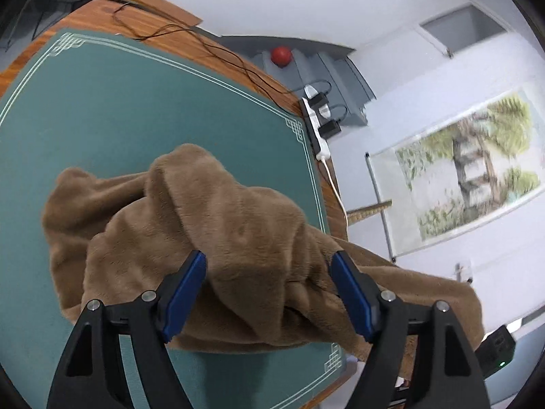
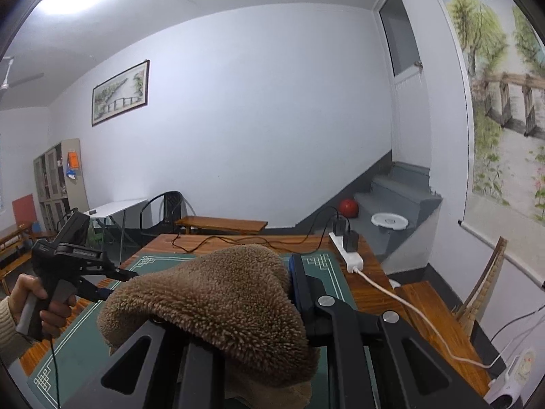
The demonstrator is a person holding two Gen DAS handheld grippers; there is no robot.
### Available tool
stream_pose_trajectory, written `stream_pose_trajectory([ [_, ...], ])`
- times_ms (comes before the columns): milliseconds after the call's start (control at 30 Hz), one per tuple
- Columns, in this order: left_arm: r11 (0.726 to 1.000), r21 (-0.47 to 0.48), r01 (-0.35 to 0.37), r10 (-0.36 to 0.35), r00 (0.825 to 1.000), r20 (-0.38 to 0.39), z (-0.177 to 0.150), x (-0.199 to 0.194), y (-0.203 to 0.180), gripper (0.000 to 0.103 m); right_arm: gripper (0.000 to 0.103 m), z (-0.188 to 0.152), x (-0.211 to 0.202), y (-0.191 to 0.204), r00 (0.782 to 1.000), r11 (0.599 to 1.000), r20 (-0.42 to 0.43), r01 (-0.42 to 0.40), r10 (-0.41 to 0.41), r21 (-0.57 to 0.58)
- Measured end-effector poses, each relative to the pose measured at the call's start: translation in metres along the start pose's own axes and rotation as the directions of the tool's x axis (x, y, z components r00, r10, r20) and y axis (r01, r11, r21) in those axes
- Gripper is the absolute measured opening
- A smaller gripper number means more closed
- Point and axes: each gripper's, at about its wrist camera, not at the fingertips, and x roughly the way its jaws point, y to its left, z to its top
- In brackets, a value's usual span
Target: Fold clothes
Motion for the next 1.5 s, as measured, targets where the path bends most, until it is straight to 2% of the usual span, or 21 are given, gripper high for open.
stream_pose_trajectory([
  [100, 1.000, -0.011, -0.019, 0.019, 0.999, -0.030, 0.003, 0.019, 0.000, 0.079, 0.017, -0.001, 0.003, -0.002, 1.000, 1.000, -0.012, -0.001, 0.001, 0.009],
  [133, 0.999, -0.031, -0.024, 0.022, 0.999, -0.042, 0.003, 0.025, 0.003, 0.074, 0.017, -0.001, 0.003, -0.003, 1.000, 1.000, -0.015, -0.002, 0.002, 0.012],
  [167, 0.998, -0.053, -0.030, 0.027, 0.998, -0.053, 0.003, 0.031, 0.006, 0.063, 0.017, -0.001, 0.003, -0.003, 1.000, 1.000, -0.015, -0.003, 0.003, 0.009],
  [200, 0.997, -0.071, -0.030, 0.026, 0.998, -0.064, 0.002, 0.034, 0.009, 0.033, 0.017, 0.000, 0.002, -0.003, 1.000, 1.000, -0.013, -0.004, 0.004, 0.005],
  [233, 0.997, -0.080, -0.021, 0.017, 0.999, -0.052, 0.002, 0.030, 0.009, 0.017, 0.017, 0.001, 0.001, -0.003, 1.000, 1.000, -0.011, -0.005, 0.005, 0.002],
  [333, 0.995, -0.100, 0.018, -0.017, 1.000, 0.011, 0.000, 0.006, 0.008, 0.016, 0.017, 0.005, -0.001, -0.008, 1.000, 1.000, -0.002, -0.011, 0.011, 0.013],
  [433, 0.995, -0.070, 0.068, -0.058, 0.988, 0.143, 0.002, -0.041, -0.008, 0.016, 0.017, 0.014, -0.007, -0.019, 0.999, 0.999, 0.035, -0.011, 0.009, 0.036],
  [533, 0.993, -0.001, 0.115, -0.109, 0.942, 0.317, 0.000, -0.114, -0.030, 0.016, 0.017, 0.033, -0.020, -0.026, 0.994, 0.999, 0.110, -0.012, 0.007, 0.043],
  [633, 0.984, 0.092, 0.154, -0.180, 0.866, 0.466, -0.014, -0.185, -0.056, 0.016, 0.017, 0.056, -0.038, -0.031, 0.978, 0.999, 0.210, -0.014, 0.007, 0.034],
  [767, 0.958, 0.244, 0.149, -0.270, 0.754, 0.598, -0.053, -0.257, -0.093, 0.016, 0.017, 0.088, -0.069, -0.030, 0.930, 1.000, 0.368, -0.024, 0.022, -0.002],
  [833, 0.947, 0.306, 0.099, -0.281, 0.718, 0.637, -0.074, -0.275, -0.109, 0.023, 0.017, 0.100, -0.084, -0.026, 0.898, 0.999, 0.439, 0.000, 0.014, -0.033],
  [867, 0.943, 0.325, 0.069, -0.273, 0.719, 0.640, -0.085, -0.277, -0.113, 0.026, 0.017, 0.104, -0.090, -0.025, 0.884, 0.999, 0.468, 0.014, 0.010, -0.047],
  [933, 0.938, 0.345, 0.015, -0.244, 0.737, 0.630, -0.102, -0.275, -0.117, 0.041, 0.018, 0.106, -0.094, -0.027, 0.875, 0.999, 0.484, 0.019, 0.008, -0.051],
  [967, 0.939, 0.344, -0.011, -0.214, 0.764, 0.608, -0.110, -0.264, -0.113, 0.045, 0.018, 0.107, -0.094, -0.029, 0.875, 0.999, 0.485, 0.015, 0.010, -0.047],
  [1033, 0.936, 0.345, -0.072, -0.139, 0.825, 0.548, -0.128, -0.237, -0.103, 0.070, 0.018, 0.104, -0.090, -0.032, 0.886, 0.999, 0.464, 0.017, 0.006, -0.044],
  [1067, 0.934, 0.341, -0.105, -0.090, 0.856, 0.509, -0.137, -0.218, -0.096, 0.076, 0.018, 0.101, -0.086, -0.033, 0.896, 0.999, 0.444, 0.016, 0.006, -0.047],
  [1167, 0.934, 0.312, -0.172, 0.053, 0.933, 0.357, -0.161, -0.162, -0.067, 0.080, 0.018, 0.087, -0.070, -0.035, 0.931, 0.998, 0.364, 0.016, 0.010, -0.068],
  [1200, 0.940, 0.292, -0.178, 0.085, 0.948, 0.306, -0.168, -0.145, -0.056, 0.080, 0.018, 0.081, -0.062, -0.035, 0.945, 0.996, 0.326, 0.017, 0.012, -0.085],
  [1267, 0.950, 0.249, -0.186, 0.132, 0.967, 0.218, -0.183, -0.115, -0.033, 0.080, 0.018, 0.069, -0.051, -0.036, 0.965, 0.995, 0.262, 0.016, 0.011, -0.101],
  [1333, 0.959, 0.214, -0.186, 0.151, 0.974, 0.168, -0.190, -0.096, -0.017, 0.080, 0.018, 0.057, -0.041, -0.038, 0.977, 0.994, 0.211, 0.029, -0.006, -0.109],
  [1500, 0.967, 0.173, -0.189, 0.167, 0.977, 0.132, -0.182, -0.068, -0.009, 0.080, 0.018, 0.047, -0.038, -0.050, 0.982, 0.994, 0.188, 0.054, -0.036, -0.091],
])
